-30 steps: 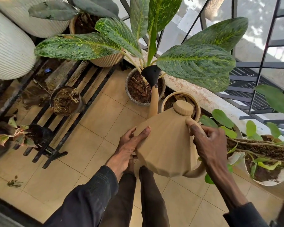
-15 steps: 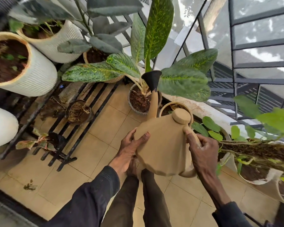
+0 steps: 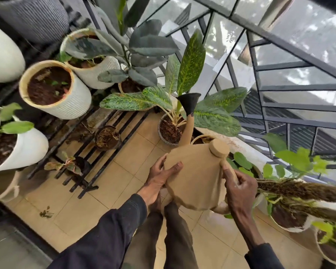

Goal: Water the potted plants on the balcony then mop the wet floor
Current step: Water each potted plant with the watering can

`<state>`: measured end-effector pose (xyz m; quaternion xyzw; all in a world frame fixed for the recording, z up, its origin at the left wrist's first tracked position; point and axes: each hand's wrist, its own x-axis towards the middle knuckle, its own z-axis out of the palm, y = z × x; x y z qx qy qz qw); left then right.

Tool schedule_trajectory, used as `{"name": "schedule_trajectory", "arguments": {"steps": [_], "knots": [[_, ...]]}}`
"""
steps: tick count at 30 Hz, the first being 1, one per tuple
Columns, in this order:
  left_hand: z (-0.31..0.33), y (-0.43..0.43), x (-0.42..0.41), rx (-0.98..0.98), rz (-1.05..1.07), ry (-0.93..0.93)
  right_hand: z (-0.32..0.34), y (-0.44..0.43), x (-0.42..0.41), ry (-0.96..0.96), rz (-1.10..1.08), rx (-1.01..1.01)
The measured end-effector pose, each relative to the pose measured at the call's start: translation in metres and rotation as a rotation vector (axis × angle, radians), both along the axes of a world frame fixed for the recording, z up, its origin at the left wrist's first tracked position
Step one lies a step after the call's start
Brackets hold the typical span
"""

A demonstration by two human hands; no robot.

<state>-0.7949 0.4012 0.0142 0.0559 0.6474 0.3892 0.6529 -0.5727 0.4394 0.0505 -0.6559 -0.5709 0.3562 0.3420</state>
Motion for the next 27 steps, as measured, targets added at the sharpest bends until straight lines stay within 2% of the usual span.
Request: {"name": "schedule_trajectory", "arguments": {"steps": [5, 11, 27], "knots": [[0.012, -0.003, 0.009, 0.012, 0.032, 0.006, 0.013, -0.004, 0.010, 0.027, 0.016, 0.002], [0.020, -0.011, 0.019, 0.014, 0.045, 0.021, 0.022, -0.001, 0.020, -0.038, 0.038, -0.005], [0.000, -0.022, 0.031, 0.000, 0.122, 0.024, 0.010, -0.001, 0.023, -0.088, 0.110, -0.025]]}}
